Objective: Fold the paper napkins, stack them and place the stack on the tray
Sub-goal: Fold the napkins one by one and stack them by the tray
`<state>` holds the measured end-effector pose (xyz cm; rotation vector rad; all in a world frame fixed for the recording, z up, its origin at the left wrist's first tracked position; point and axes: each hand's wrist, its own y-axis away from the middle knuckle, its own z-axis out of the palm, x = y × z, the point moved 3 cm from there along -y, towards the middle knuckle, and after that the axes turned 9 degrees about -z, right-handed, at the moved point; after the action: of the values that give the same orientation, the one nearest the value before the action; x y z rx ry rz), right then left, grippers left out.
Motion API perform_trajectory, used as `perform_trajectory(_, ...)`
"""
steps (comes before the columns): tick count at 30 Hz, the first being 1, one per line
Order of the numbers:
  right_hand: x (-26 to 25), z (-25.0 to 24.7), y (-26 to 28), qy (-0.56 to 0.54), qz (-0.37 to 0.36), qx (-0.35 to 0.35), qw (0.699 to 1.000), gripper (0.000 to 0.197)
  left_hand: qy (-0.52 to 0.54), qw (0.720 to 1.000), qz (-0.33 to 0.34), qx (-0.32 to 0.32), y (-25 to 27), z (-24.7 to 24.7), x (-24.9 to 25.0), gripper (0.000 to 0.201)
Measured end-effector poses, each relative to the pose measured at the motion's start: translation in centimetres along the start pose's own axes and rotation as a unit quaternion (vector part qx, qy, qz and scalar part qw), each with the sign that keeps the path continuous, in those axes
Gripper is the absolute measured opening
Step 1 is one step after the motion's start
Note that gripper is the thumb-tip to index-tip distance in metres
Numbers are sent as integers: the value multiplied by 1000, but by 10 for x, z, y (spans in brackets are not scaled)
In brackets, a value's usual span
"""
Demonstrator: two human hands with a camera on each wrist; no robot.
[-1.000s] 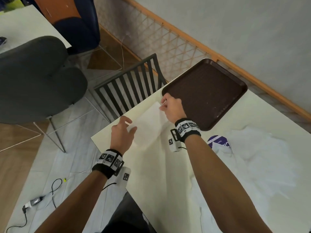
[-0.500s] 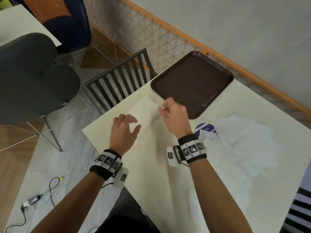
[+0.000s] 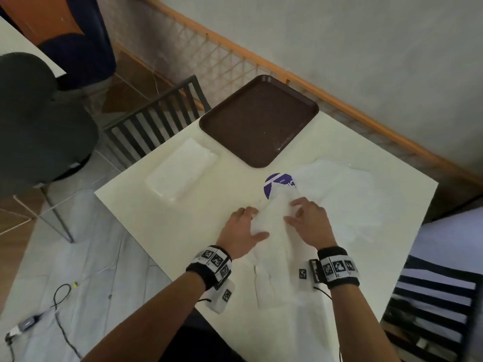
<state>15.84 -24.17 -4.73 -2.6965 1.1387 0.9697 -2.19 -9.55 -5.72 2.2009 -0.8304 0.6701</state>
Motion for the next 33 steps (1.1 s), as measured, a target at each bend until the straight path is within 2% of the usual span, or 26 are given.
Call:
perform_trajectory(3,4,-2,3,-54,-10,23,998,24,-4,1000,-16,5,-4,8,2,44)
perform_trajectory(6,13,-1,6,-41,-4,13,999,22,0,999,-5,35,-1,-3,0,17)
perform_trajectory(7,13,-3,8,-29,-7,4,1000,27,3,999,7,45,2,-10,1,13)
perform_trajectory(9,4,-10,13,14,-56,8,998,55,19,997,43,53,7,-26,7,12)
perform_trajectory(11,-18,-24,19,33,-161,6,986,89,26,993,105,43,15,-43,23,11)
perform_trajectory(12,-32,-31,22,40,-215,-8,976,96,15,989,141,36,19,-52,32,11)
perform_trajectory(13,-43,-36,22,40,-261,-28,964,95,-6,984,175,31,23,-60,42,12)
perform_trajectory(16,-59,-49,18,33,-329,-51,943,60,-52,967,246,29,37,-89,67,14)
perform_trajectory(17,-61,-55,16,20,-323,-49,945,53,-51,964,261,22,41,-100,74,14)
perform_trajectory(19,-63,-68,13,-28,-262,-62,963,49,-24,960,278,2,49,-119,83,12)
perform_trajectory(21,-62,-76,11,-103,-188,-78,974,46,36,965,261,1,53,-135,84,12)
perform_trajectory(22,-61,-77,10,-154,-163,-75,972,46,74,967,242,25,52,-140,82,14)
perform_trajectory(24,-60,-74,13,-271,-127,-47,953,44,170,964,186,81,48,-143,71,19)
perform_trajectory(25,-61,-71,14,-329,-112,-28,937,43,227,959,152,80,46,-139,64,27)
perform_trajectory(27,-66,-60,21,-415,-81,-10,906,43,320,945,67,24,42,-122,52,49)
perform_trajectory(28,-68,-52,23,-443,-65,-9,894,42,331,943,31,8,38,-111,42,54)
perform_trajectory(30,-67,-36,25,-478,-25,-13,878,38,316,949,-6,18,30,-96,24,42)
perform_trajectory(33,-63,-18,26,-511,26,2,859,25,288,955,-27,62,24,-93,8,26)
